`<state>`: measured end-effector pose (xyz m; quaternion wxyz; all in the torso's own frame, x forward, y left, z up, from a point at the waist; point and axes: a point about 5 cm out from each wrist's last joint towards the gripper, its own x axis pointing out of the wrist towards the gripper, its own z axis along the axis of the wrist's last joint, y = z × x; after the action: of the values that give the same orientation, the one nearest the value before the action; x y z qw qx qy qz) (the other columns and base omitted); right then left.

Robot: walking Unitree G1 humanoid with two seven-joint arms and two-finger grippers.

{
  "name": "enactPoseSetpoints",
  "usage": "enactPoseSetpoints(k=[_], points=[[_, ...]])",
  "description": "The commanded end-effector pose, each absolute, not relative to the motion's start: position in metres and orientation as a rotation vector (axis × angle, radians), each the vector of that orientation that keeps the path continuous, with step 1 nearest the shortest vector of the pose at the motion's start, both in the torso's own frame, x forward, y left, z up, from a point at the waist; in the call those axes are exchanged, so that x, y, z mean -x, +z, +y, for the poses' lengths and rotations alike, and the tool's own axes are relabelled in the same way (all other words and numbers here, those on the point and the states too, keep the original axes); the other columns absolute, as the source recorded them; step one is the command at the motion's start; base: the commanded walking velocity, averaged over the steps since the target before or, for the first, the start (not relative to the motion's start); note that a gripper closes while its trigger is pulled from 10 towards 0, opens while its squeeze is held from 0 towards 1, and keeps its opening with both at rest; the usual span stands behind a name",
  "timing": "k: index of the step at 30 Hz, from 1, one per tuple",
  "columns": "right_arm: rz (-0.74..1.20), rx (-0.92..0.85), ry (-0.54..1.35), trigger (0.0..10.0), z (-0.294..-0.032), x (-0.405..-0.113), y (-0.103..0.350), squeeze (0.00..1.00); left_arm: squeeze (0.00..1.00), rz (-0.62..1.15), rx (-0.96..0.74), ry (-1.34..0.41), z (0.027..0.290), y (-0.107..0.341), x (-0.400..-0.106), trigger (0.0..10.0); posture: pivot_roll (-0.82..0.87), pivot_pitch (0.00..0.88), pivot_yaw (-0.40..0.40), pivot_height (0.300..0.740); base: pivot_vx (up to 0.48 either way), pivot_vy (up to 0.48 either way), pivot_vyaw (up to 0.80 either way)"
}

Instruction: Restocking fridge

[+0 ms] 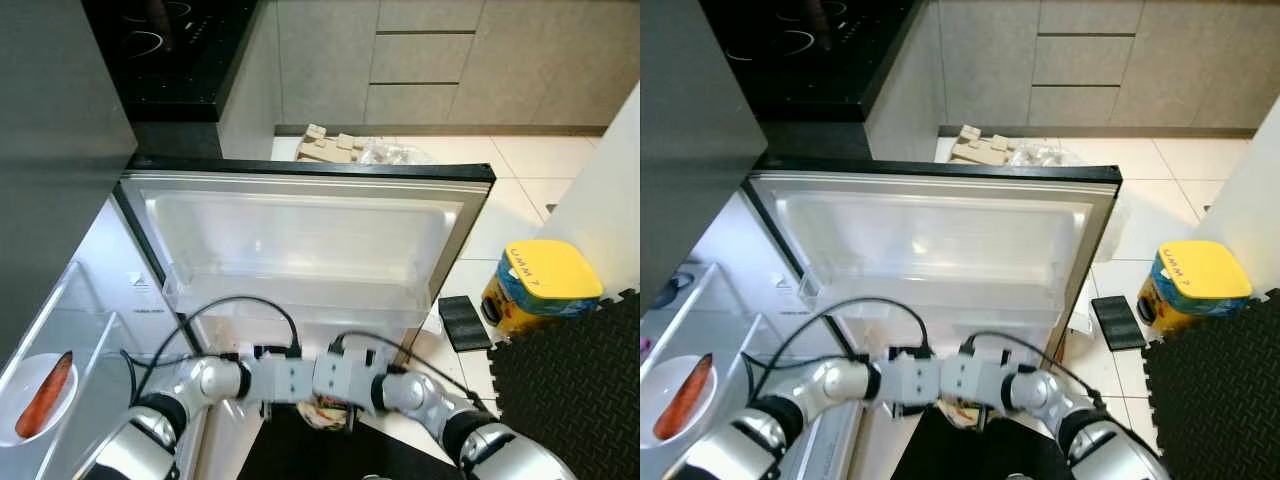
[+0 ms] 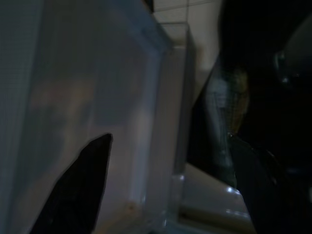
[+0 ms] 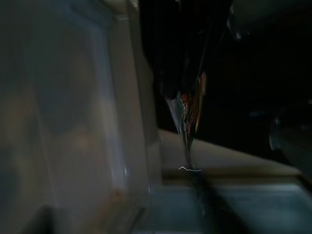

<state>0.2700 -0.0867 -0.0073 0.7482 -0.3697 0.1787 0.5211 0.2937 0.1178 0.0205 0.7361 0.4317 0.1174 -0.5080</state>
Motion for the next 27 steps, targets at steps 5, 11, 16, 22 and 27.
enactPoseSetpoints(k=[5,11,16,22,27], points=[[0.273,0.796,1.179,10.0,-0.062,-0.278,0.009,0.0,0.0,0.311,-0.93,-1.071,0.103,0.011,-0.291,10.0,-0.18,0.094,0.017,0.715,0.0,0.0,0.0],[0.254,0.797,1.184,10.0,-0.057,-0.281,0.013,0.0,0.0,0.33,-0.923,-1.084,0.097,0.01,-0.29,10.0,-0.18,0.094,0.017,0.715,0.0,0.0,0.0],[0.268,0.814,1.187,10.0,-0.063,-0.279,0.01,0.0,0.0,0.428,-0.912,-1.206,0.109,0.004,-0.282,10.0,-0.19,0.089,0.01,0.715,0.0,0.0,0.0],[0.291,0.823,1.188,10.0,-0.071,-0.276,0.005,0.0,0.0,0.453,-0.922,-1.195,0.126,0.006,-0.284,10.0,-0.19,0.086,0.005,0.715,0.0,0.0,0.0],[0.299,0.819,1.18,10.0,-0.074,-0.274,0.003,0.0,0.0,0.455,-0.916,-1.193,0.139,0.009,-0.284,10.0,-0.18,0.079,0.005,0.715,0.0,0.0,0.0]])
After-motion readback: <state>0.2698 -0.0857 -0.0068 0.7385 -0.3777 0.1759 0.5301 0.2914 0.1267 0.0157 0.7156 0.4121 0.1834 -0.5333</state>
